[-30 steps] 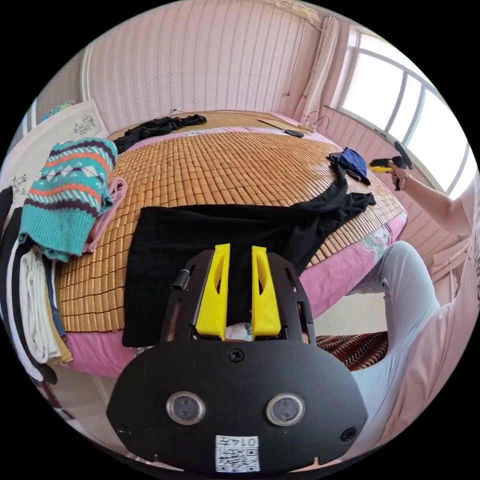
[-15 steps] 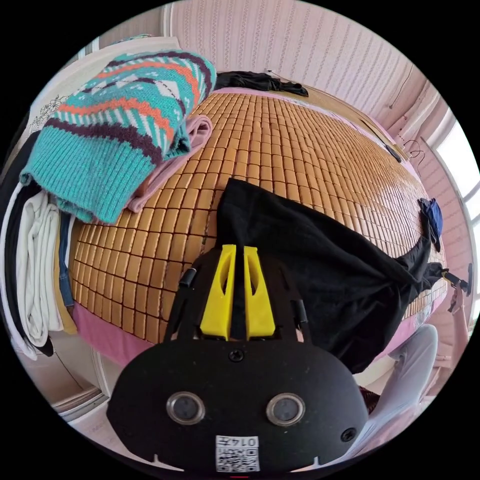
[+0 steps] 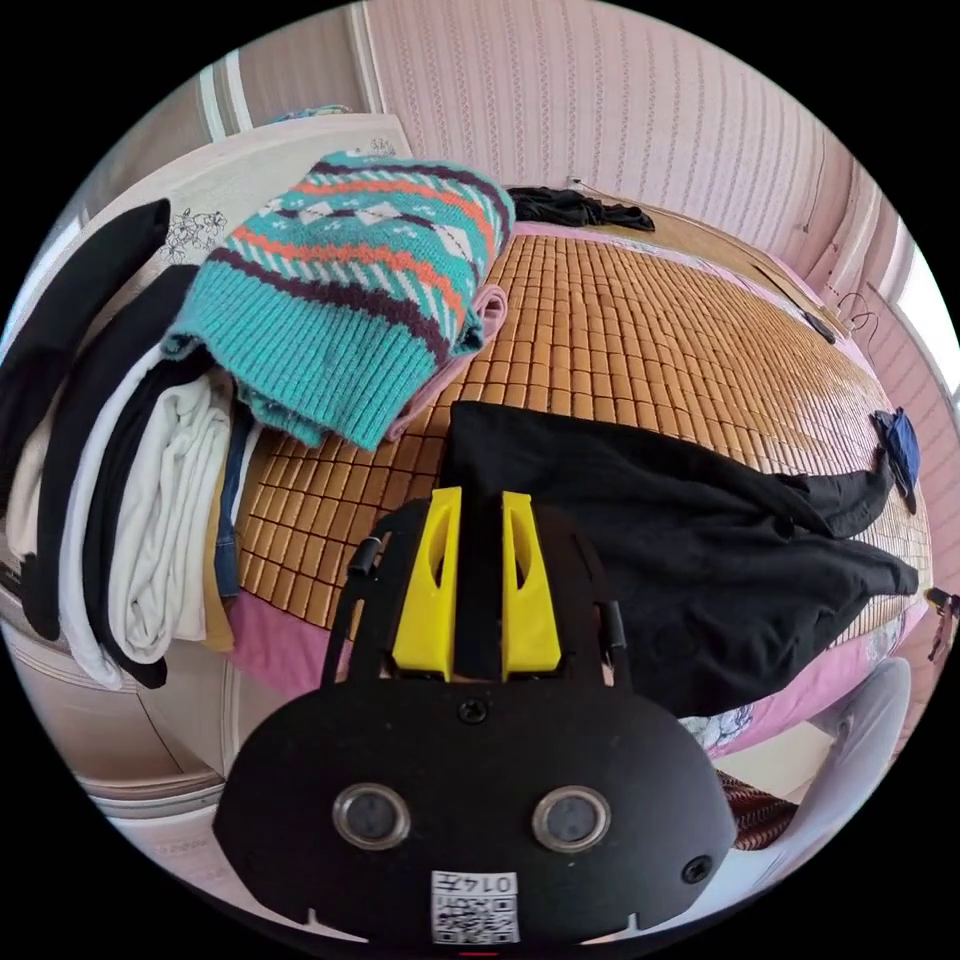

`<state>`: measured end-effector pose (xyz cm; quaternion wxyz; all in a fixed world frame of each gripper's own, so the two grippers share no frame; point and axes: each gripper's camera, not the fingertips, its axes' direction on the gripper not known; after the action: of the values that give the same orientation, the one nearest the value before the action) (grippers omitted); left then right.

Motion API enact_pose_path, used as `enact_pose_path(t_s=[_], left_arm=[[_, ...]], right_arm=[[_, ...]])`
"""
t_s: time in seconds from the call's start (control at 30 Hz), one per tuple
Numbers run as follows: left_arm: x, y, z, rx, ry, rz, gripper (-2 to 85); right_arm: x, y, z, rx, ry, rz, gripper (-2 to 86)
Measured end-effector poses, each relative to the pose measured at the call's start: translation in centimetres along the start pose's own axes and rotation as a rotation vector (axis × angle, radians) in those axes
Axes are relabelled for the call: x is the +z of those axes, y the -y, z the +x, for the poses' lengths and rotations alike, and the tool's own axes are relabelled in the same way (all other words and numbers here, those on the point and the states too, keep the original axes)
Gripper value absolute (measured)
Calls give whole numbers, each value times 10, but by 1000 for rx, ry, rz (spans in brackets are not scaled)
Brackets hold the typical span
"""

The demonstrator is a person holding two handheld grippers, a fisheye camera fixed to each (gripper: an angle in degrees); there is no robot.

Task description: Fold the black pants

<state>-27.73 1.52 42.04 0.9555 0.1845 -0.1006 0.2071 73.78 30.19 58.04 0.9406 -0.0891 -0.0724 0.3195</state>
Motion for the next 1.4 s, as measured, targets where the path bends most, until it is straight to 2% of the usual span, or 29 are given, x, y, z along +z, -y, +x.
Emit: enact_pose_path(t_s=[0.17, 0.33, 0.37, 0.47, 0.6, 0.67, 0.73, 0.8, 0.9, 1.0, 1.17, 1.3, 1.4], left_arm=[[-42, -15, 42, 187, -44, 69, 64], [-38, -49, 139, 352, -454, -16, 65], [-35, -54, 153, 372, -485, -23, 66], [-14, -70, 212, 400, -533, -51, 72], [13, -68, 260, 464, -488, -89, 69], [16, -66, 264, 498, -457, -69, 53], [20, -58, 262, 532, -504, -116, 1], [21, -52, 259, 545, -533, -189, -5], [2, -48, 243, 538, -632, -154, -8], [-10, -51, 233, 579, -655, -107, -6], [1, -59, 233, 610, -675, -179, 18], [-10, -57, 217, 582, -662, -140, 35], [-14, -44, 196, 562, -541, -78, 43]], right_arm=[[-4, -2, 0, 4, 171, 74, 113], [-3, 22, -5, 35, 168, 135, 122], [4, 29, -4, 50, 148, 107, 111], [26, 39, 1, 71, 154, -4, 56], [2, 29, 7, 47, 224, 60, 27], [-28, 17, 14, 23, 266, 108, 22], [-53, 9, 23, 54, 295, 124, 20], [-80, 3, 32, 108, 329, 165, 21], [-106, 11, 32, 105, 347, 201, 28], [-92, 43, 23, 68, 311, 168, 49], [-29, 73, 9, 86, 90, -1, 83], [-19, 63, -2, 40, 156, -4, 82], [-12, 68, -12, 3, 235, -22, 81]])
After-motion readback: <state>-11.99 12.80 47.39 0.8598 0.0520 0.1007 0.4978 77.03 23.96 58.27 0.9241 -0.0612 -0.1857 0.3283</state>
